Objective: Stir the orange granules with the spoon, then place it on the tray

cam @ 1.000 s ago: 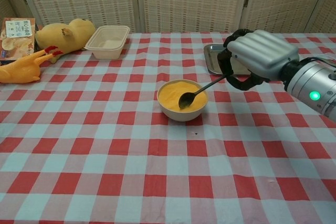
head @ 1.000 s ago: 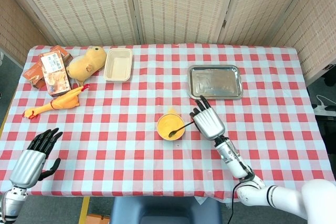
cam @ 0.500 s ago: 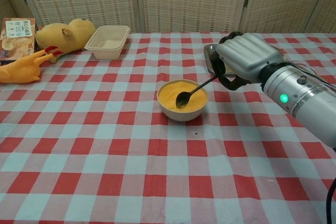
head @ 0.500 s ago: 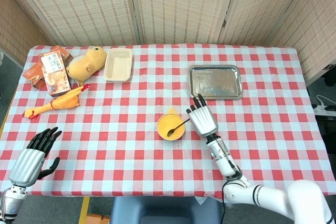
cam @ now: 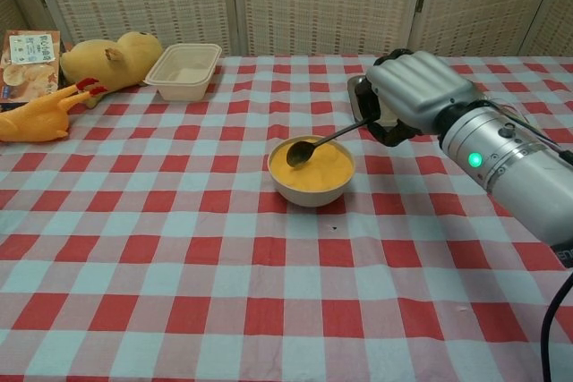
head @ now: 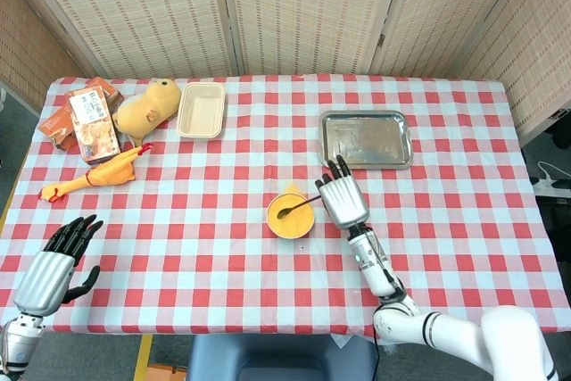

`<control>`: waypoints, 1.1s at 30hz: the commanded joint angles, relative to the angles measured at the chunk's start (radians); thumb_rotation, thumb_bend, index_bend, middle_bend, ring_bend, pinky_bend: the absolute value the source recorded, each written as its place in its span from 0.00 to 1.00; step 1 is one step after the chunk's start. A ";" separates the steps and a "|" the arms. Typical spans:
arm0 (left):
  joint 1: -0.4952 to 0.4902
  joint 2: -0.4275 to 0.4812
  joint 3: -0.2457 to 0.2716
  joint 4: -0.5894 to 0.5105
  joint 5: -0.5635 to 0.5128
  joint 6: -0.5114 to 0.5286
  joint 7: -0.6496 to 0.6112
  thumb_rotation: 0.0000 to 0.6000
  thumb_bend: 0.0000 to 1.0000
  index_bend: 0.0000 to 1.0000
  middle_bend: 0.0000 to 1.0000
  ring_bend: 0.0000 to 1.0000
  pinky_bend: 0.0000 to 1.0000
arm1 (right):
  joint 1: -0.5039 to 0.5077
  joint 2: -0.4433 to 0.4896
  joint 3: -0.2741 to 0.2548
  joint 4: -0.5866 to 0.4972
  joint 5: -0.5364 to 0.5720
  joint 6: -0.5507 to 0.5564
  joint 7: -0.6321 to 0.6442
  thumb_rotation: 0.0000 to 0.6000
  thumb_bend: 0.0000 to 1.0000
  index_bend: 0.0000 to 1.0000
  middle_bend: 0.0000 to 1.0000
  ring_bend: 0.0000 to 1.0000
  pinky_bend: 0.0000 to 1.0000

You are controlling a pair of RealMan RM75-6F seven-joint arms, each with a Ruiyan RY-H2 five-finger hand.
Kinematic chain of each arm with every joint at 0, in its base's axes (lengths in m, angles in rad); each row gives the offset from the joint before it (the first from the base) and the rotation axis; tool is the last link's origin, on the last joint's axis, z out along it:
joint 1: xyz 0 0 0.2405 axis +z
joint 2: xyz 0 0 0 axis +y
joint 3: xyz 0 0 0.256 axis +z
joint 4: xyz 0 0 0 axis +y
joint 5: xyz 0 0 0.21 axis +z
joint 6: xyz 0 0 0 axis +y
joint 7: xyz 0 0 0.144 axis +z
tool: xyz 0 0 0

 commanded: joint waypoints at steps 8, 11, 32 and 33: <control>0.003 -0.008 0.006 -0.007 0.011 0.003 0.030 1.00 0.46 0.00 0.00 0.00 0.12 | -0.060 0.103 -0.057 -0.157 -0.032 0.025 -0.003 1.00 0.40 1.00 0.49 0.15 0.12; 0.003 -0.009 0.006 -0.007 0.011 0.003 0.033 1.00 0.46 0.00 0.00 0.00 0.12 | -0.066 0.107 -0.063 -0.157 -0.016 0.009 -0.014 1.00 0.40 1.00 0.49 0.15 0.12; -0.003 -0.004 -0.002 0.000 -0.009 -0.010 0.009 1.00 0.45 0.00 0.00 0.00 0.13 | -0.001 -0.004 0.012 -0.045 0.070 -0.026 -0.136 1.00 0.40 1.00 0.50 0.17 0.13; -0.003 -0.003 -0.003 0.000 -0.008 -0.008 0.008 1.00 0.45 0.00 0.00 0.00 0.13 | 0.001 -0.009 0.015 -0.037 0.071 -0.024 -0.134 1.00 0.40 1.00 0.50 0.17 0.13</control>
